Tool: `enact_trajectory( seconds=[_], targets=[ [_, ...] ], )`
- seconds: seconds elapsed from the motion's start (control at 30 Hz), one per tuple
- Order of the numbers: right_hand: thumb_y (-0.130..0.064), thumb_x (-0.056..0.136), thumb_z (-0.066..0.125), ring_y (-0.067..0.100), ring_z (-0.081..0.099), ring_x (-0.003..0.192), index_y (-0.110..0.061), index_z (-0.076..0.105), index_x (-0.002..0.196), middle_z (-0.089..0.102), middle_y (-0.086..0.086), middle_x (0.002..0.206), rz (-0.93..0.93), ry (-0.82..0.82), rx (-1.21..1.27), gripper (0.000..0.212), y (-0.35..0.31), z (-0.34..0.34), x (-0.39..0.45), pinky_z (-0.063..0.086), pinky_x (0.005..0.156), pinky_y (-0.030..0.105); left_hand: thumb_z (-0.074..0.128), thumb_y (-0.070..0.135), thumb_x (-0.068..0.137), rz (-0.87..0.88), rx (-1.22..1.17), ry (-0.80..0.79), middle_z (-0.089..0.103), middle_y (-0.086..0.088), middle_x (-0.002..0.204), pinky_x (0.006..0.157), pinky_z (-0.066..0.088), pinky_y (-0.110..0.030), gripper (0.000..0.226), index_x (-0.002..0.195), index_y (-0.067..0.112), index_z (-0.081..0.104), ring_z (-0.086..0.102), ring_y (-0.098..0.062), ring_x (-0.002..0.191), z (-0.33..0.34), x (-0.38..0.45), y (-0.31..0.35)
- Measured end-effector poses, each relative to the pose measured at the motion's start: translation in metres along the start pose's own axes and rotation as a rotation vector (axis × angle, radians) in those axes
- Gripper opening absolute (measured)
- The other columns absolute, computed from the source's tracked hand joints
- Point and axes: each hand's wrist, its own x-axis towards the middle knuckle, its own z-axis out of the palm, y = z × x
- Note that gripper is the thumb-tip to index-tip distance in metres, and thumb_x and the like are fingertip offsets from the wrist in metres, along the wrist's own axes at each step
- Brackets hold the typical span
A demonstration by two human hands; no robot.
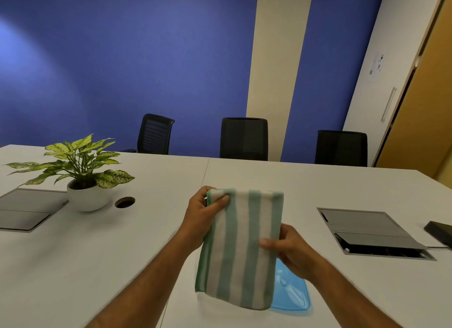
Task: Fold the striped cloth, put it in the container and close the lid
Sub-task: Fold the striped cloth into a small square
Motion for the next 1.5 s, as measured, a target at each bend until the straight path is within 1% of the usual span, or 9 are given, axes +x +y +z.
enact_trajectory(
  seconds=[0.2, 0.37, 0.53, 0.67, 1.0, 1.23, 1.37, 1.4, 1.5],
  targets=[
    [-0.008, 0.073, 0.078, 0.040, 0.067, 0.106, -0.003, 0.069, 0.111, 0.070, 0.024, 0.117, 0.112, 0.038, 0.105, 0.040, 0.023, 0.010, -0.002, 0.058, 0.083, 0.045, 0.076, 0.059, 0.073, -0.290, -0.110, 0.150, 0.073, -0.014, 0.110, 0.081, 0.060, -0.046, 0.056, 0.111, 0.018, 0.068, 0.071, -0.032, 0.097, -0.005, 0.000, -0.009],
    [-0.012, 0.074, 0.080, 0.042, 0.067, 0.106, -0.004, 0.066, 0.115, 0.069, 0.023, 0.117, 0.137, 0.056, 0.143, 0.044, 0.018, 0.012, -0.001, 0.058, 0.080, 0.048, 0.062, 0.066, 0.083, -0.500, -0.212, -0.199, 0.063, -0.021, 0.131, 0.108, 0.042, -0.059, 0.072, 0.132, 0.013, 0.061, 0.058, -0.042, 0.122, -0.021, -0.023, -0.041],
    [-0.008, 0.082, 0.072, 0.043, 0.067, 0.107, -0.003, 0.065, 0.116, 0.070, 0.023, 0.116, 0.168, 0.106, 0.149, 0.035, 0.015, 0.009, 0.000, 0.058, 0.083, 0.052, 0.087, 0.023, 0.072, -0.484, -0.159, -0.284, 0.066, -0.024, 0.125, 0.101, 0.047, -0.062, 0.067, 0.130, 0.003, 0.058, 0.062, -0.042, 0.116, -0.016, -0.041, -0.056],
    [-0.003, 0.084, 0.067, 0.037, 0.070, 0.103, -0.005, 0.068, 0.112, 0.073, 0.019, 0.112, 0.202, 0.145, 0.074, 0.028, 0.014, 0.001, 0.001, 0.059, 0.081, 0.046, 0.088, 0.012, 0.068, -0.477, -0.105, -0.219, 0.071, -0.022, 0.117, 0.092, 0.054, -0.058, 0.062, 0.124, 0.004, 0.062, 0.068, -0.041, 0.107, -0.016, -0.039, -0.053],
    [0.004, 0.085, 0.057, 0.015, 0.073, 0.069, -0.020, 0.079, 0.094, 0.079, 0.004, 0.087, 0.242, 0.234, -0.068, 0.034, 0.008, -0.017, 0.004, 0.055, 0.054, 0.028, 0.069, 0.003, 0.084, -0.470, -0.121, -0.108, 0.073, -0.016, 0.112, 0.081, 0.059, -0.048, 0.040, 0.122, 0.014, 0.064, 0.070, -0.039, 0.101, -0.015, -0.035, -0.050],
    [0.008, 0.082, 0.057, 0.016, 0.073, 0.071, -0.014, 0.079, 0.090, 0.078, 0.006, 0.084, 0.156, 0.243, -0.101, 0.032, 0.010, -0.021, 0.004, 0.057, 0.058, 0.030, 0.056, -0.001, 0.092, -0.425, -0.117, -0.078, 0.075, -0.019, 0.099, 0.064, 0.059, -0.037, 0.023, 0.104, 0.010, 0.072, 0.073, -0.031, 0.080, -0.009, -0.035, -0.051],
    [-0.014, 0.076, 0.061, 0.020, 0.069, 0.079, -0.010, 0.076, 0.090, 0.075, 0.008, 0.091, 0.106, 0.202, -0.111, 0.021, 0.007, -0.018, 0.001, 0.054, 0.062, 0.031, 0.046, -0.012, 0.087, -0.406, -0.240, -0.140, 0.075, -0.013, 0.108, 0.062, 0.058, -0.036, 0.032, 0.075, 0.009, 0.067, 0.071, -0.033, 0.087, -0.008, -0.034, -0.051],
    [-0.010, 0.079, 0.060, 0.023, 0.069, 0.080, -0.009, 0.076, 0.082, 0.075, 0.010, 0.094, 0.101, 0.199, -0.095, 0.016, 0.006, -0.020, 0.001, 0.054, 0.060, 0.031, 0.039, -0.018, 0.084, -0.409, -0.249, -0.153, 0.074, -0.014, 0.111, 0.060, 0.058, -0.036, 0.038, 0.070, 0.008, 0.064, 0.070, -0.035, 0.088, -0.008, -0.034, -0.051],
    [0.019, 0.083, 0.044, 0.026, 0.070, 0.069, -0.010, 0.071, 0.061, 0.076, 0.012, 0.088, 0.138, 0.184, -0.087, 0.045, 0.004, -0.030, 0.001, 0.053, 0.050, 0.031, 0.029, -0.023, 0.080, -0.415, -0.156, -0.155, 0.074, -0.012, 0.090, 0.047, 0.052, -0.032, 0.051, 0.062, 0.012, 0.062, 0.068, -0.029, 0.069, -0.011, -0.034, -0.055]
  ],
)
